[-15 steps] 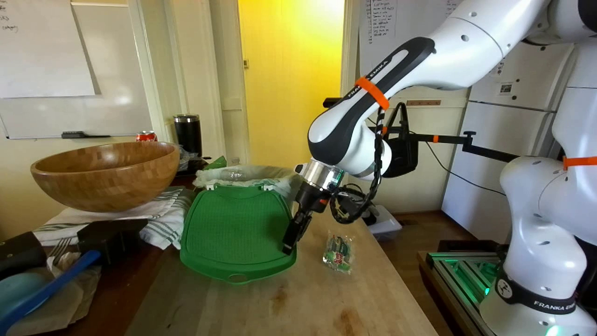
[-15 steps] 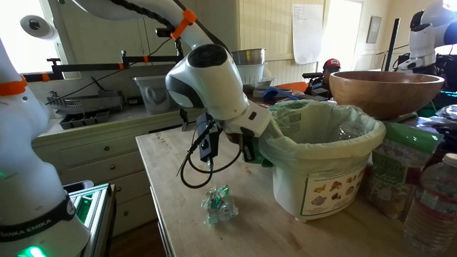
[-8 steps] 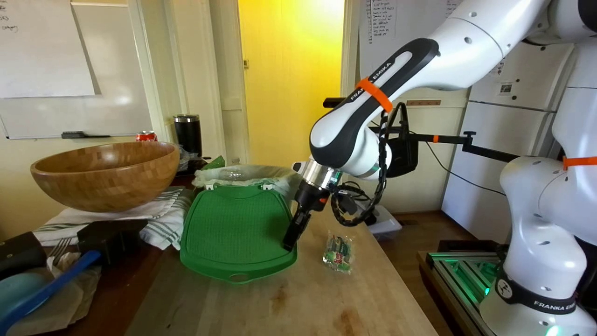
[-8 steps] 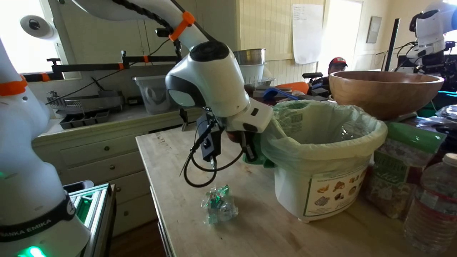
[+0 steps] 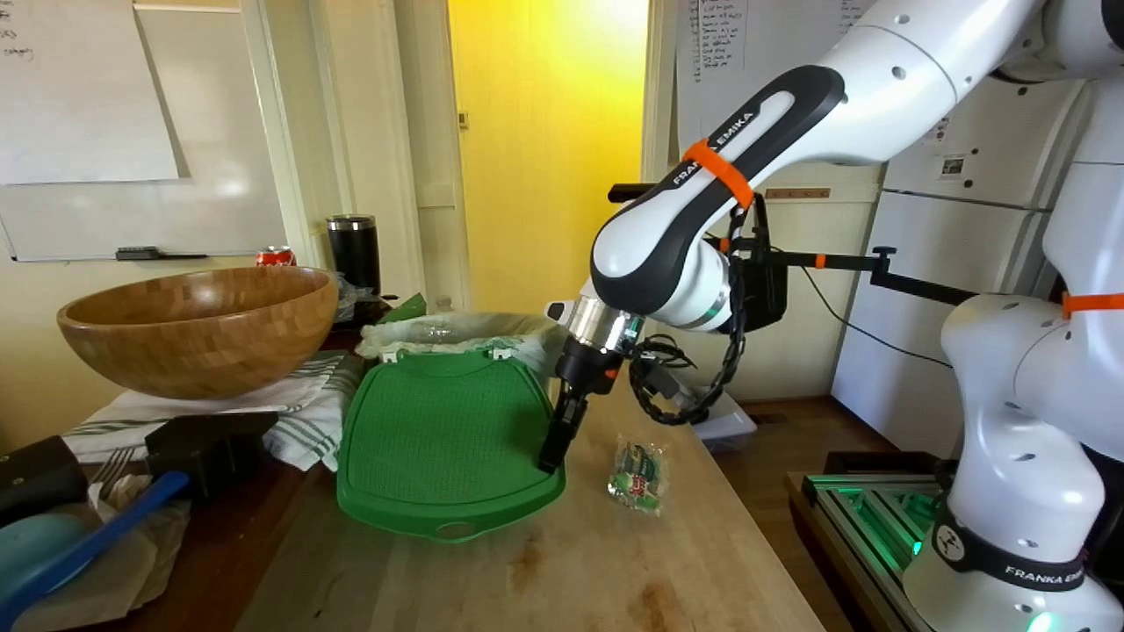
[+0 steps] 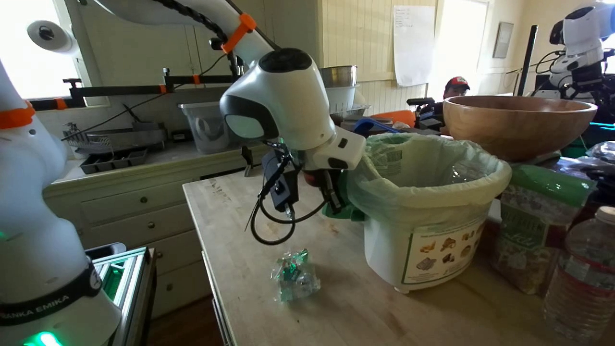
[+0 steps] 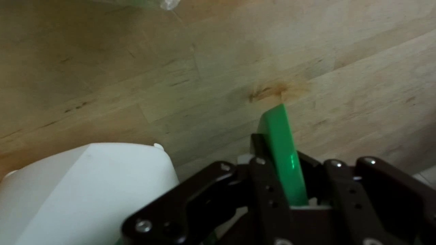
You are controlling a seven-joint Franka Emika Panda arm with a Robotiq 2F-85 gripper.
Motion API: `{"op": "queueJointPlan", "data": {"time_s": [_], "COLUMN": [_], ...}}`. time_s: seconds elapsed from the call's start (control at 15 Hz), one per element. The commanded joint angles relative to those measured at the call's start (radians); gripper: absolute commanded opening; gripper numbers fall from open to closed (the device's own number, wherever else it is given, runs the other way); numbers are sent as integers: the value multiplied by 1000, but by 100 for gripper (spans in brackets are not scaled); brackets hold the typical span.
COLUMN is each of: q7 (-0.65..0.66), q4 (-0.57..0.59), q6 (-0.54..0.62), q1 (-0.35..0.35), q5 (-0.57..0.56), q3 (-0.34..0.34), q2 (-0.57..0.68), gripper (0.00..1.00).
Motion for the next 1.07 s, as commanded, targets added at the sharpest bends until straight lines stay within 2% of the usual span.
{"op": "queueJointPlan", "data": {"time_s": [0.0, 0.27, 0.33, 0.8, 1.0], "q7": [21, -8, -9, -67, -130], "q4": [-22, -24, -25, -15, 0], "q6": [-53, -110, -133, -433, -517], "q1": [2, 2, -22, -83, -104], "q5": [-42, -33, -41, -241, -263], "q3": [7, 10, 31, -14, -49], "q2": [-56, -91, -100, -150, -166], "gripper": [2, 2, 2, 2, 2]}}
